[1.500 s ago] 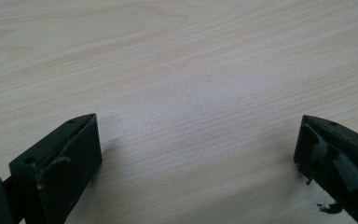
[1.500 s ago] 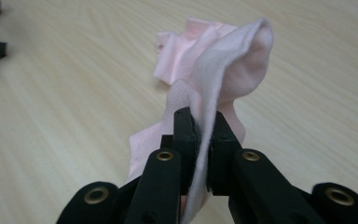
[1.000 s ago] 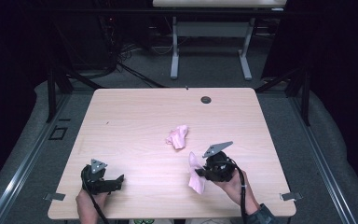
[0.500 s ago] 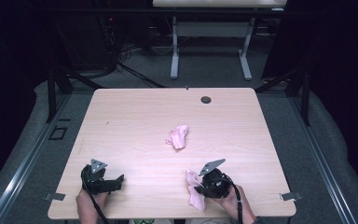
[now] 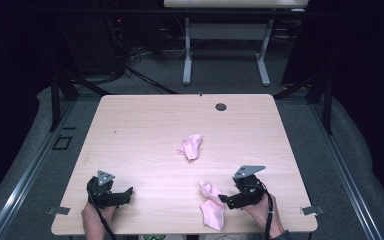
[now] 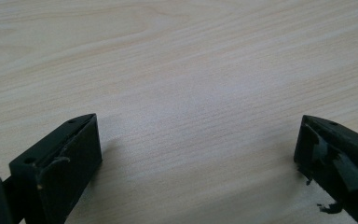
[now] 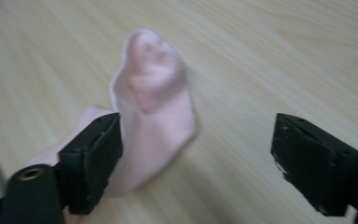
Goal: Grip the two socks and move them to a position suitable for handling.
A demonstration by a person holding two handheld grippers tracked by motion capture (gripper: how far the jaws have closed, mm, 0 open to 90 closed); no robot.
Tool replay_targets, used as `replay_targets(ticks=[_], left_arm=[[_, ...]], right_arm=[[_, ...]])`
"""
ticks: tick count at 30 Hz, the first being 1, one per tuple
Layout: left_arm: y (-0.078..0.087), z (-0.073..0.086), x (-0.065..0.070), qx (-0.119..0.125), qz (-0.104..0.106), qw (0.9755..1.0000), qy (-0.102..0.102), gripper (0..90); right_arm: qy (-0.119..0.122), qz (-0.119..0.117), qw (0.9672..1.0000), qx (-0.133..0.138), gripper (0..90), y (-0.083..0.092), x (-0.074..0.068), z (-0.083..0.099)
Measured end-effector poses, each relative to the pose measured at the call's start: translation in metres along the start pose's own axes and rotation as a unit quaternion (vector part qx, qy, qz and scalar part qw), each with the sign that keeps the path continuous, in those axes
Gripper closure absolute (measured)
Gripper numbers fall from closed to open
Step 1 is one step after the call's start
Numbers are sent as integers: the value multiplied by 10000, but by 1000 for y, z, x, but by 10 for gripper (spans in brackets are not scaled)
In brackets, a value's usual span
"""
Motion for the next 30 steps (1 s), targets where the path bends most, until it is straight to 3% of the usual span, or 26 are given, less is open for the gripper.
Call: replay_targets(ticks=[4,6,8,11,15,17,18,19,22,24,25,27,30], left_arm=[[0,0,0,-5,-9,10000,5,5],[-1,-1,-1,-11,-5,10000,-16,4],[-1,-1,-1,-11,6,10000,-1,4],[-4,-4,-2,-46,3,10000,-17,0],[-6,-16,4,-272,-123,9991,-303,0],[-8,-25,9,-312,40,9989,-334,0],[-11,-37,16,-295,408,9983,-297,1],[-11,-37,16,-295,408,9983,-297,4],[-17,-59,27,-222,702,9964,-416,14],[-22,-77,37,-188,873,9945,-552,39],[-28,-94,47,-139,978,9927,-688,41],[-33,-102,53,-111,1049,9920,-699,43],[-47,-126,68,-146,1357,9874,-806,44]], right_arm=[[-208,10,9997,85,80,2,18,10],[-348,-257,9988,223,44,7,26,17],[-399,-329,9982,314,37,10,27,19],[-517,-107,9980,334,36,16,37,25],[-641,413,9966,303,27,16,54,39],[-788,565,9948,311,22,13,62,48],[-784,787,9932,339,21,10,70,55],[-774,863,9927,347,21,8,74,57],[-818,1021,9907,381,20,4,82,61],[-804,1103,9892,536,18,6,89,58],[-862,1100,9887,544,15,5,91,59],[-926,1074,9885,529,9,4,92,60],[-968,1037,9883,567,13,4,92,60]])
Point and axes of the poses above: each handheld gripper's, and its own axes: y roughly backward along the jaws, z roughly out of its underside, x roughly to its right, the point moved 5 cm from there along -y, roughly forward along the jaws, and after that the axes turned 7 degrees about z, right-handed, at the moved point
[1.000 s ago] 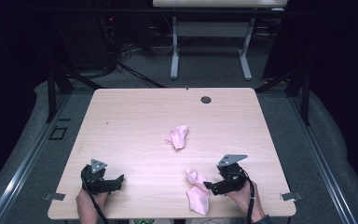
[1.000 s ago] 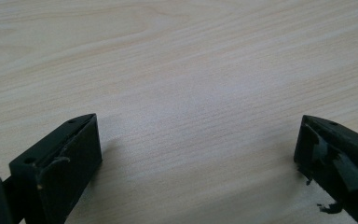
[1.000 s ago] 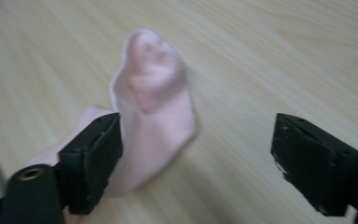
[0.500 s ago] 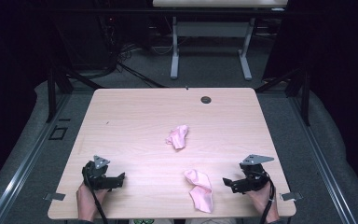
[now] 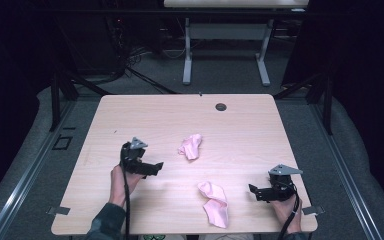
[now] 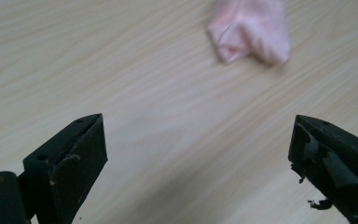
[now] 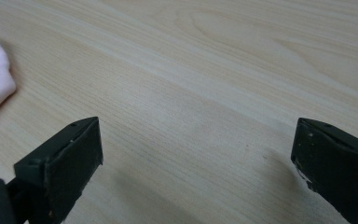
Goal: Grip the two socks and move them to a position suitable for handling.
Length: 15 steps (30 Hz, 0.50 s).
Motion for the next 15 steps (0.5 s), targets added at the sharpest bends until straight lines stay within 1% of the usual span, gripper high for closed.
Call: replay_targets(ticks=[1,2,3,4,5,6,7,8,9,10,11,12,13,14,15], left_arm=[[-14,-16,6,-60,138,9999,-53,45],[-14,-16,6,-60,138,9999,-53,48],[-22,-23,9,-117,203,9997,-117,48],[-29,-30,13,-148,280,9994,-136,66],[-36,-36,16,-185,334,9991,-179,66],[-50,-47,22,-255,437,9984,-242,89],[-50,-47,22,-255,437,9984,-242,102],[-56,-53,24,-296,452,9981,-283,102],[-63,-57,27,-329,481,9978,-307,119],[-69,-62,29,-352,470,9978,-322,142],[-74,-66,31,-418,473,9974,-352,169],[-79,-70,33,-465,478,9970,-382,169],[-84,-73,35,-472,478,9970,-385,216],[-89,-76,36,-531,407,9969,-424,278],[-94,-77,36,-596,412,9965,-406,315]], right_arm=[[25,-31,10000,-2,16,0,0,0],[25,-31,10000,-2,16,0,0,0],[25,-49,10000,-13,16,0,0,0],[-46,-76,10000,20,23,0,1,0],[-46,-76,10000,20,23,0,1,0],[-91,-95,9999,4,24,1,3,1],[-91,-95,9999,4,24,1,3,1],[-138,-104,9998,19,25,1,3,1],[-140,-121,9998,7,27,2,4,1],[-184,-139,9997,49,30,1,4,0],[-154,-138,9998,13,36,2,4,1],[-154,-138,9998,13,36,2,4,1],[-146,-122,9998,-14,36,1,4,1],[-139,-84,9999,3,44,0,3,1],[-147,-114,9998,16,45,0,3,1]])
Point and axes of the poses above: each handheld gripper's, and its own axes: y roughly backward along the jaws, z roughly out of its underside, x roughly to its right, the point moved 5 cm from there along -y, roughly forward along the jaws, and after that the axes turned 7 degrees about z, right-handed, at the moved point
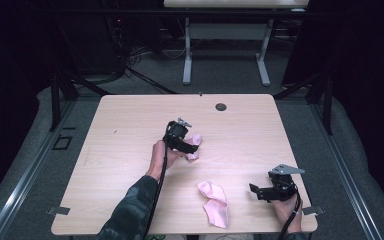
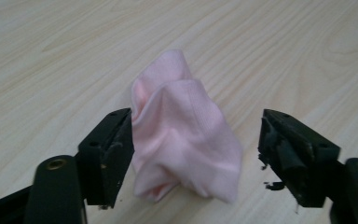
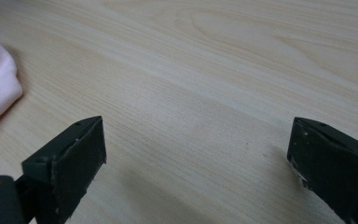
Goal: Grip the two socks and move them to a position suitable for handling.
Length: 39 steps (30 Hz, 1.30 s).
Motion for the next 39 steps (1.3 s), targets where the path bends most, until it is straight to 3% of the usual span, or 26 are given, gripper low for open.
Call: replay_targets(ticks=[3,11,14,16,24,29,39], left_arm=[[-13,-3,-3,-195,-16,9998,34,361],[-34,5,-6,-575,-129,9983,1,604],[-35,5,-7,-542,-179,9984,19,658],[-35,6,-8,-488,-205,9986,-3,741],[-32,7,-12,-409,-182,9990,-12,810],[-17,8,-13,-315,-120,9994,29,811],[45,18,-2,65,-150,9999,-25,809]], right_arm=[[47,18,10000,-42,45,0,0,0],[73,17,9999,-89,70,0,0,1],[55,10,9999,-84,76,0,0,1],[70,18,9999,-103,80,0,0,1],[66,29,9999,-84,86,-1,0,1],[66,57,9999,-81,89,-1,0,1],[73,86,9999,-97,94,0,0,1]])
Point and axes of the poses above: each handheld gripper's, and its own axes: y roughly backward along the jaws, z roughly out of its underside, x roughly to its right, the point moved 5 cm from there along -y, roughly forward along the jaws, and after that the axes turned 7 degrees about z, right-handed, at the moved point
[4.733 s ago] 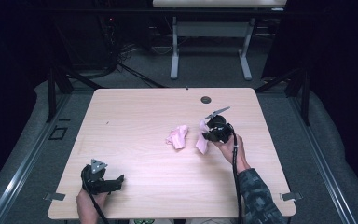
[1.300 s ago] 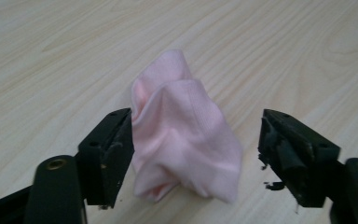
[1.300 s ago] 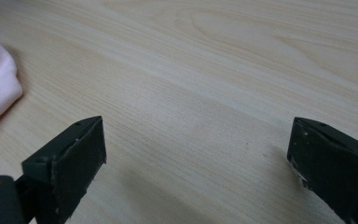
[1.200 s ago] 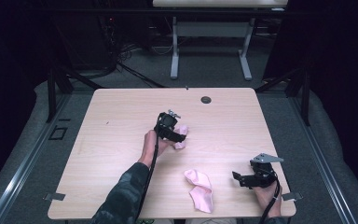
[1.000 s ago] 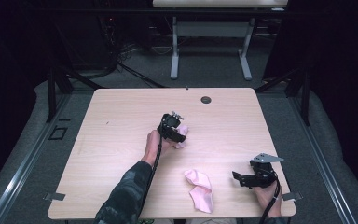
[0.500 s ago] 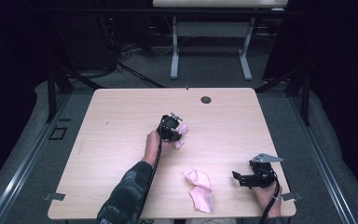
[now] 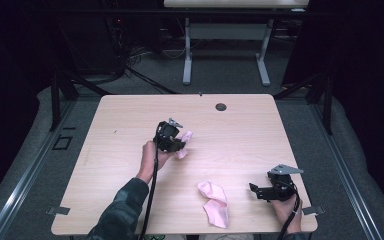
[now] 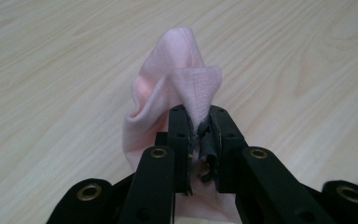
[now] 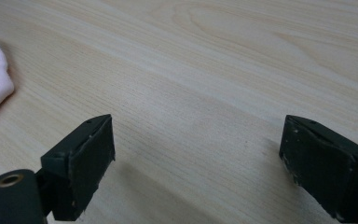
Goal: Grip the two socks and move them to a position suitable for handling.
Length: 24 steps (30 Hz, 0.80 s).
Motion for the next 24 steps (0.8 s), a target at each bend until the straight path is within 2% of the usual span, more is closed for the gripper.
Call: replay_targets(ticks=[6,13,16,17,21,23,24], left_arm=[[28,20,13,59,36,9999,-95,808],[46,56,33,34,107,9997,-194,808],[52,74,41,42,108,9998,-157,808],[55,83,45,11,166,9998,-133,807],[57,107,53,-123,184,9997,-68,805],[57,121,53,-180,174,9997,24,804],[57,134,54,-257,249,9993,133,803]], right_arm=[[-4,10,10000,0,96,0,0,0],[-1,83,10000,14,103,-1,-1,0],[9,74,10000,23,103,-1,-2,0],[19,79,10000,12,103,-1,-1,0],[8,78,10000,19,103,-1,-2,0],[24,112,9999,5,104,-1,-2,0],[45,123,9999,-5,105,-1,-2,0]])
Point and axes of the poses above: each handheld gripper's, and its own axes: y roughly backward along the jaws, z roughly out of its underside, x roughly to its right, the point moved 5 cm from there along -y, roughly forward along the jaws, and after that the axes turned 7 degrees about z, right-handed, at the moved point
